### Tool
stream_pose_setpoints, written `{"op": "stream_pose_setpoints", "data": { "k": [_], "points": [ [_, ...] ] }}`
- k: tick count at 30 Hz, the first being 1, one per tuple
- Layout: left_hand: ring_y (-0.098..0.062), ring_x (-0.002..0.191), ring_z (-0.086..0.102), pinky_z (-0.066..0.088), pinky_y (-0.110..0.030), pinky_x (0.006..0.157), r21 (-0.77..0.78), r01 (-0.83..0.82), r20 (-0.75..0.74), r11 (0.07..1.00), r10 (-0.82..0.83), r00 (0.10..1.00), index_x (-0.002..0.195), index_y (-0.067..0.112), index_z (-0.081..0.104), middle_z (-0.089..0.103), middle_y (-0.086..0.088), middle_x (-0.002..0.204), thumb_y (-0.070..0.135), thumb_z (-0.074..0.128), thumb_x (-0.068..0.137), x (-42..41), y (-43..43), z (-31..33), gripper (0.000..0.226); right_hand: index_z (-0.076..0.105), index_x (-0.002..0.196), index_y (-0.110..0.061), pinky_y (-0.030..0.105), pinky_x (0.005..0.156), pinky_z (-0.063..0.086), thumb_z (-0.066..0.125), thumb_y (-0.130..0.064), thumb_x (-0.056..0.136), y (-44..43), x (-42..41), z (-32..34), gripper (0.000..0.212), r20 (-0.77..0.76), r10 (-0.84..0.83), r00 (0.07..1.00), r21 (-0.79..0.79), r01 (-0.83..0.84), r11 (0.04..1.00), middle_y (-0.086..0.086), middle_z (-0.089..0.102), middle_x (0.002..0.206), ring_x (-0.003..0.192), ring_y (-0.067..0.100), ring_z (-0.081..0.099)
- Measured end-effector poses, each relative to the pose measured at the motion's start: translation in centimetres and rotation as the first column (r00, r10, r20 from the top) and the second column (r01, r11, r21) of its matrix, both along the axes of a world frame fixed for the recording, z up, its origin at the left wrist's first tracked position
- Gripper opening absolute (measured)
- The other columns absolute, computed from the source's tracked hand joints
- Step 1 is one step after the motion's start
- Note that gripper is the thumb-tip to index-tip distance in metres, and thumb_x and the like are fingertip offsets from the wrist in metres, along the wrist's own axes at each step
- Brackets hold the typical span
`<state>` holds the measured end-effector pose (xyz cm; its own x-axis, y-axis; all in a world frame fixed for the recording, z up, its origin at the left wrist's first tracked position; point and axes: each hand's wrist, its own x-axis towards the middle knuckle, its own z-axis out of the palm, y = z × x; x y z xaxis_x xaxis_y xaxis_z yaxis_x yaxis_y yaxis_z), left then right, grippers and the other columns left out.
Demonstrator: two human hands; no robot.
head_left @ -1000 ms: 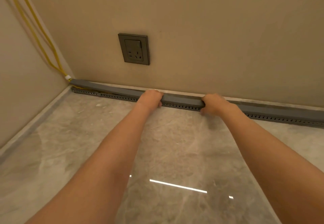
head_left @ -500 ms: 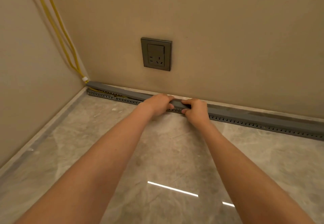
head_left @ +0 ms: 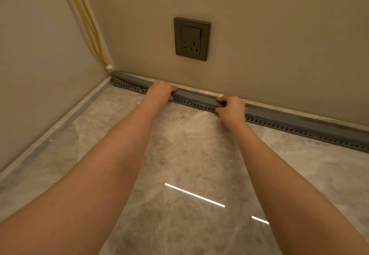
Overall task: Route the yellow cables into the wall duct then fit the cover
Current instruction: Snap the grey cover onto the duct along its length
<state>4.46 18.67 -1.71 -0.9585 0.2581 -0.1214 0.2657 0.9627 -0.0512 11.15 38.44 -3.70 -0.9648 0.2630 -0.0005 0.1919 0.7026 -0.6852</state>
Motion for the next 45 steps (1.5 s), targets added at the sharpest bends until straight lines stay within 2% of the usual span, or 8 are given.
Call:
{"op": "stream_pose_setpoints", "data": {
  "k": [10,16,24,28,31,36,40,45],
  "points": [
    [-0.036,0.113,0.058,0.046,-0.039,0.092,-0.002,0.139,-0.035,0.99,-0.139,0.99,0.125,0.012,0.059,0.065,-0.02,0.118,0.017,0.058,0.089,-0.8,-1.5,-0.4,0.036,0.064,0.118,-0.002,0.041,0.1,0.047,0.049,0.003,0.083,-7.7,-0.9,2.5,0.038,0.064,0.111,0.992,0.176,-0.121,0.977,0.022,0.066,0.116,0.111,0.038,0.059],
    [-0.037,0.116,0.057,0.044,-0.039,0.093,0.182,0.179,-0.045,0.967,-0.174,0.984,0.114,0.005,0.066,0.064,-0.022,0.121,0.013,0.051,0.09,-0.7,-3.0,-0.4,0.029,0.063,0.108,0.004,0.041,0.089,0.049,0.05,-0.004,0.088,-14.7,-3.6,3.1,0.025,0.114,0.113,0.987,0.253,-0.139,0.957,0.026,0.064,0.116,0.11,0.04,0.059],
    [-0.028,0.135,0.045,0.036,-0.034,0.111,0.364,0.438,-0.038,0.822,-0.457,0.889,0.143,0.011,0.041,0.046,-0.011,0.147,-0.006,0.046,0.086,-1.0,-7.6,-1.1,0.06,0.067,0.105,0.001,0.038,0.083,0.051,0.056,-0.007,0.088,-15.7,-5.7,2.9,0.022,0.201,0.025,0.979,0.424,-0.11,0.899,0.025,0.067,0.11,0.104,0.038,0.062],
    [-0.03,0.133,0.042,0.024,-0.044,0.115,-0.03,0.299,-0.123,0.954,-0.301,0.946,0.147,0.014,0.031,0.044,-0.012,0.145,0.009,0.042,0.096,-3.1,-12.8,-0.6,0.053,0.064,0.111,0.001,0.036,0.082,0.051,0.06,-0.004,0.087,-16.1,-6.1,3.6,0.024,0.297,0.029,0.955,0.483,-0.176,0.858,0.021,0.065,0.115,0.107,0.036,0.061],
    [-0.031,0.131,0.043,0.025,-0.046,0.114,-0.137,0.132,-0.143,0.982,-0.152,0.978,0.149,0.015,0.027,0.047,-0.013,0.141,0.011,0.041,0.098,-4.2,-16.4,-0.6,0.053,0.062,0.113,0.003,0.033,0.078,0.048,0.064,-0.004,0.086,-16.5,-6.6,5.1,0.027,0.368,0.033,0.929,0.523,-0.236,0.819,0.02,0.064,0.117,0.109,0.034,0.061],
    [-0.034,0.125,0.048,0.041,-0.04,0.099,-0.042,0.168,-0.191,0.985,-0.173,0.966,0.145,0.01,0.032,0.051,-0.016,0.135,0.009,0.041,0.098,-4.5,-16.6,-1.6,0.049,0.056,0.124,-0.005,0.035,0.09,0.047,0.061,-0.025,0.09,-20.4,-8.0,5.5,0.039,0.481,0.218,0.849,0.453,-0.454,0.767,0.015,0.06,0.125,0.106,0.03,0.057],
    [-0.033,0.12,0.054,0.043,-0.039,0.095,0.044,0.217,-0.197,0.975,-0.205,0.959,0.133,0.005,0.045,0.056,-0.016,0.13,0.012,0.045,0.096,-4.4,-14.5,-2.2,0.038,0.057,0.122,-0.008,0.036,0.091,0.047,0.054,-0.025,0.093,-23.3,-8.8,2.5,0.034,0.262,0.379,0.888,0.35,-0.453,0.82,0.016,0.062,0.127,0.114,0.032,0.058],
    [-0.027,0.115,0.057,0.04,-0.029,0.096,0.672,0.132,-0.215,0.728,0.022,0.976,0.112,0.005,0.067,0.064,-0.013,0.121,0.002,0.054,0.085,-3.4,-14.9,-2.1,0.03,0.058,0.119,-0.007,0.039,0.088,0.045,0.05,-0.022,0.094,-21.6,-8.2,0.6,0.03,0.105,0.336,0.936,0.419,-0.348,0.839,0.019,0.064,0.118,0.109,0.036,0.059]
  ]
}}
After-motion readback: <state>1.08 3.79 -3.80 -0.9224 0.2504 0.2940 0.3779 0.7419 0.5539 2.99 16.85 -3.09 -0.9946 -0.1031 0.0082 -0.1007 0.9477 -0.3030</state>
